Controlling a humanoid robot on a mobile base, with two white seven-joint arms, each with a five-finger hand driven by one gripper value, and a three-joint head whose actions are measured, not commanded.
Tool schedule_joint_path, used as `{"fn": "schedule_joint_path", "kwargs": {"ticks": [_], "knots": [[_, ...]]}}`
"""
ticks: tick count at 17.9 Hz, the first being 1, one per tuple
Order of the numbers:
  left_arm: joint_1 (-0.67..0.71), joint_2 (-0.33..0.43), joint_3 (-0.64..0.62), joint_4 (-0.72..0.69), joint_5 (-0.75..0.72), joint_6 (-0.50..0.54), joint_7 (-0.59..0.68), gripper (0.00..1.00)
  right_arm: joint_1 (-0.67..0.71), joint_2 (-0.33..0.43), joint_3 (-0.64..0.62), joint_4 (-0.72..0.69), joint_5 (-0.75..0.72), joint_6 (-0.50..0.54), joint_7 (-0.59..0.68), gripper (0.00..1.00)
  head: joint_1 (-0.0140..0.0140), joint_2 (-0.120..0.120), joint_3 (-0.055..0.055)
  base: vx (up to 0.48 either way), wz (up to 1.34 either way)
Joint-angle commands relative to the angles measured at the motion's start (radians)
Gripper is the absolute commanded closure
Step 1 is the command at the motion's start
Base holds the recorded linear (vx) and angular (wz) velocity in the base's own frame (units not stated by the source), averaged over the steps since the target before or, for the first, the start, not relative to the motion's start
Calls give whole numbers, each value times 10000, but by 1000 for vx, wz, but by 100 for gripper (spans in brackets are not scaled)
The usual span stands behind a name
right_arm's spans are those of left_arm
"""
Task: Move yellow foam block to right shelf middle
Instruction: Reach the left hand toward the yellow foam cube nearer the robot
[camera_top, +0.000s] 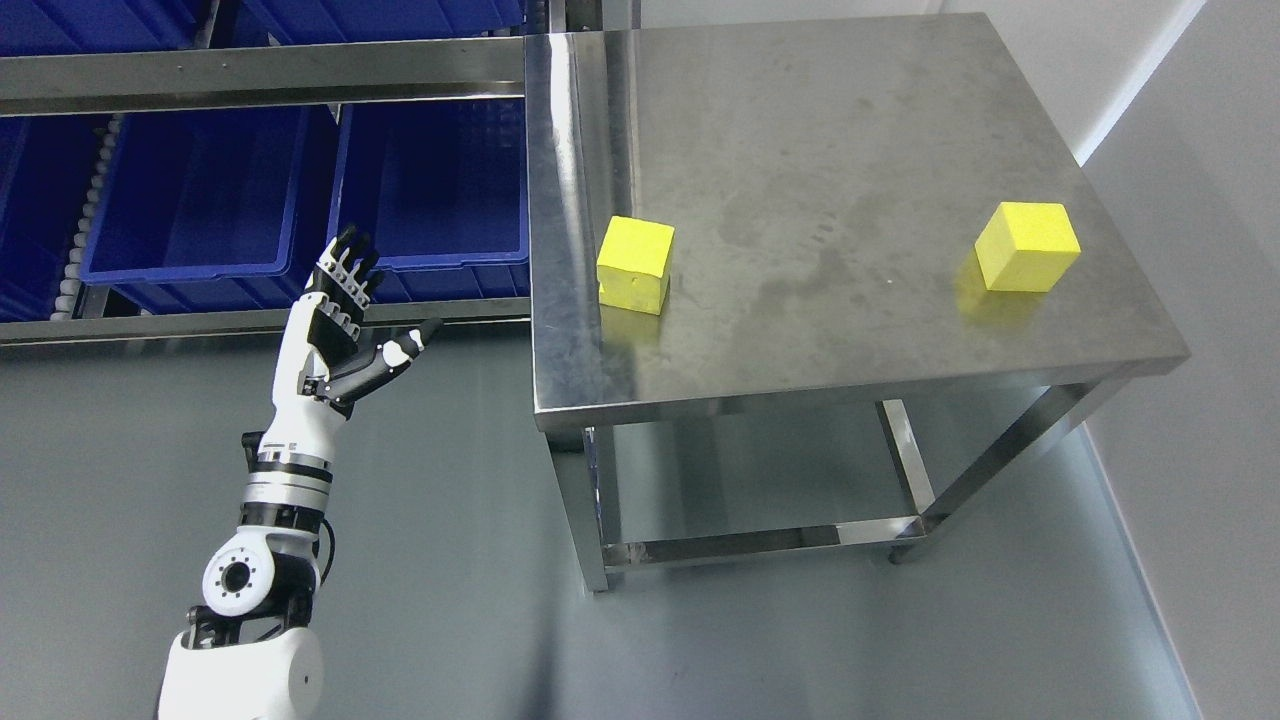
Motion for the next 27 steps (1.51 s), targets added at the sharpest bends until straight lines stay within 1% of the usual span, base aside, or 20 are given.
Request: {"fn": "schedule_joint_path", "kwargs": {"ticks": [1,4,6,9,10,11,13,14,16,18,20,21,24,27], "knots": [[61,170,-14,41,15,-29,-1,0,-15,-175,0,-175,0,-8,-2,0,0,0,0,0,0],[46,170,-13,26,15,-120,-16,0,-15,-175,0,-175,0,-8,-2,0,0,0,0,0,0],[30,185,-90,26,15,-457,-17,0,-15,-175,0,-175,0,-8,-2,0,0,0,0,0,0],[-168,231,-105,-4,15,-489,-47,0,-15,-175,0,-175,0,-8,-2,0,0,0,0,0,0],[-397,262,-105,-20,15,-474,-412,0,-15,-175,0,-175,0,-8,-2,0,0,0,0,0,0],[-612,308,-105,-35,15,-474,-1160,0,-15,-175,0,-175,0,-8,-2,0,0,0,0,0,0],[-904,293,-105,-35,15,-505,-3045,0,-15,-175,0,-175,0,-8,-2,0,0,0,0,0,0],[-1103,293,-151,-35,0,-474,-3585,1,-30,-175,0,-175,0,-8,-2,0,0,0,0,0,0],[-1563,339,-227,26,-289,-413,-3820,1,-15,-175,0,-175,0,-8,-2,0,0,0,0,0,0],[-1977,461,-610,163,-1055,-290,-3897,1,-15,-175,0,-175,0,-8,-2,0,0,0,0,0,0],[-2727,462,-887,652,-1502,61,-4203,2,-15,-175,0,-175,0,-8,-2,0,0,0,0,0,0],[-3202,461,-903,1126,-1686,245,-4326,2,-15,-175,0,-175,0,-8,-2,0,0,0,0,0,0],[-4171,431,-1208,2400,-2391,293,-4403,2,-15,-175,0,-175,0,-8,-2,0,0,0,0,0,0],[-4891,339,-1974,3458,-2516,308,-4848,2,-15,-175,0,-175,0,-8,-2,0,0,0,0,0,0]]}}
